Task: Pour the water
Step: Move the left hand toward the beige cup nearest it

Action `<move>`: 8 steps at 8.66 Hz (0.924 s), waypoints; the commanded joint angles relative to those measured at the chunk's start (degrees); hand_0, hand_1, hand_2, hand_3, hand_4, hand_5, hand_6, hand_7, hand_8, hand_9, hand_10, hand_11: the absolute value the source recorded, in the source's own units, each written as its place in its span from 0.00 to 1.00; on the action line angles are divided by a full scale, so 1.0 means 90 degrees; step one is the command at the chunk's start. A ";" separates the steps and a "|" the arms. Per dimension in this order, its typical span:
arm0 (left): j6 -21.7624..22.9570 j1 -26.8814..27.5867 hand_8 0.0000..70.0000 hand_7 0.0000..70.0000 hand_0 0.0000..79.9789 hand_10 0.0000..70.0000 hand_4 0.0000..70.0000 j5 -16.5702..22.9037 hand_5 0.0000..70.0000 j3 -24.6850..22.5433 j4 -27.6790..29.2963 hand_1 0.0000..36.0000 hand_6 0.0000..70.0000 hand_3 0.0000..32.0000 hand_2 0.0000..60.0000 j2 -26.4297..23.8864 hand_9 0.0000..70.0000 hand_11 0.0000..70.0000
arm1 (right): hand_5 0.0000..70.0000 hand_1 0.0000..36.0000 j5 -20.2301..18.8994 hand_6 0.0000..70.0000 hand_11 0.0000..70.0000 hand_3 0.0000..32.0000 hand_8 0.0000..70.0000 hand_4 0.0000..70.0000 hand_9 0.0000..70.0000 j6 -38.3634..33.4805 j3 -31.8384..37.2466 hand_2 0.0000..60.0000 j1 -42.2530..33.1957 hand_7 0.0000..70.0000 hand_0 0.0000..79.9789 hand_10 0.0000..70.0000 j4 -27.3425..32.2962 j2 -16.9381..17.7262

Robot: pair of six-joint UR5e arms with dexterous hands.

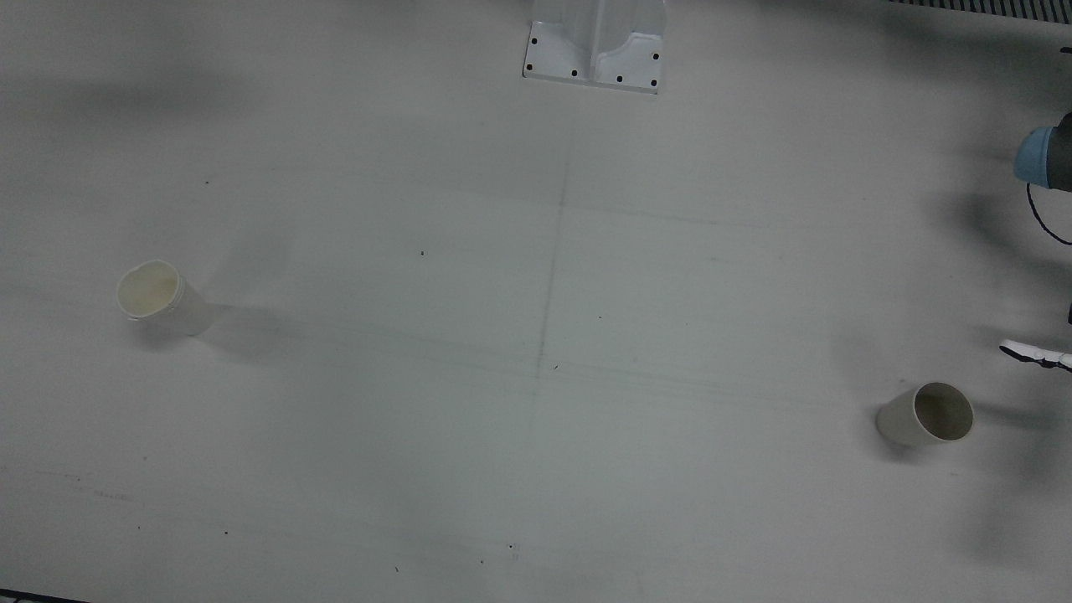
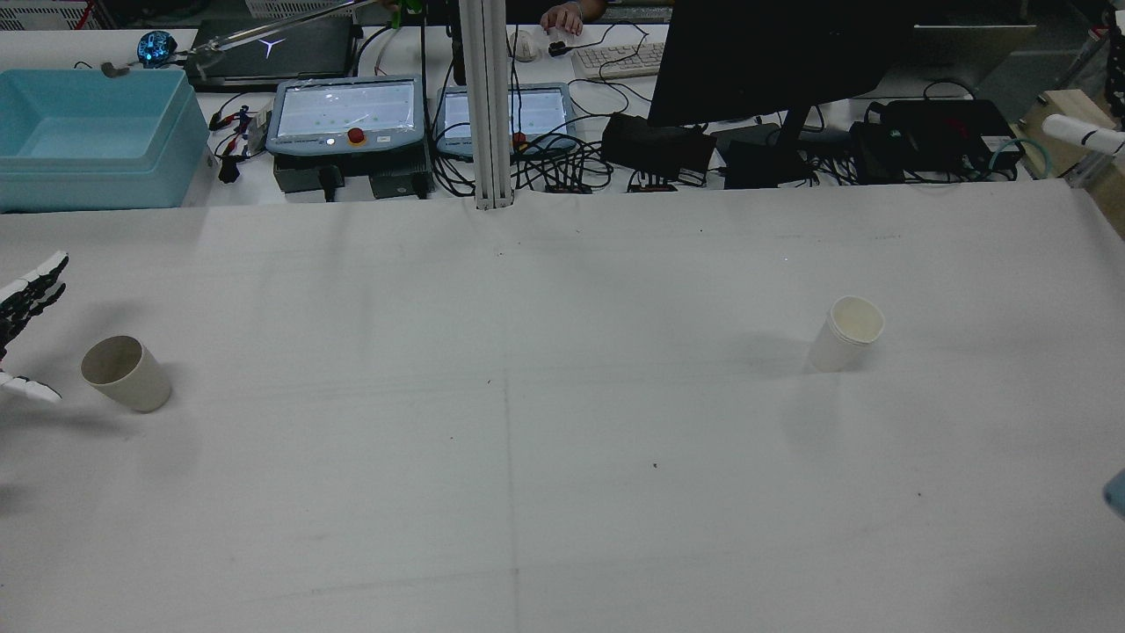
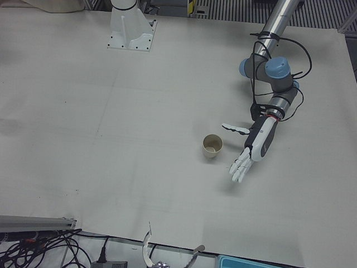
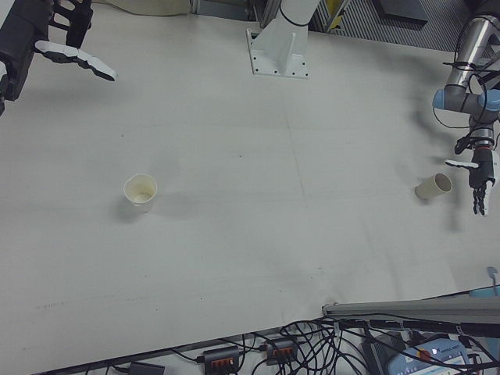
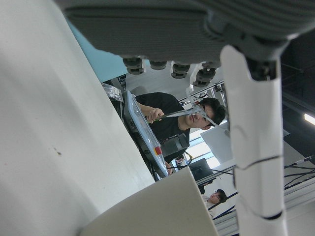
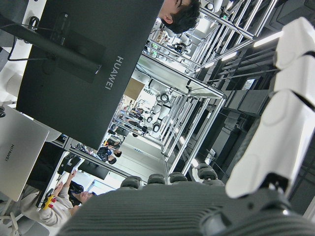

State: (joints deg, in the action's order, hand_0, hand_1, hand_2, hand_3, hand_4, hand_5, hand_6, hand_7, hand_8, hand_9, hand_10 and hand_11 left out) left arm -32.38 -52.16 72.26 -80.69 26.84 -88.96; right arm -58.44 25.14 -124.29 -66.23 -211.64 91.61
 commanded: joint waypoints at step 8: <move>-0.0260 0.0766 0.00 0.08 0.72 0.05 0.24 -0.0686 0.00 0.0831 0.0847 0.41 0.04 0.00 0.00 -0.0271 0.00 0.11 | 0.00 0.39 -0.0001 0.01 0.00 0.00 0.00 0.06 0.02 0.0000 0.0079 0.26 -0.0014 0.00 0.57 0.00 0.0000 -0.0012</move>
State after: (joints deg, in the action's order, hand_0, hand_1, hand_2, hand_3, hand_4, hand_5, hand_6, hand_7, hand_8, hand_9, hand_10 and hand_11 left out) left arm -34.75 -47.44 67.79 -73.82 34.55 -89.92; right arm -58.45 25.18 -123.89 -66.31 -211.64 91.49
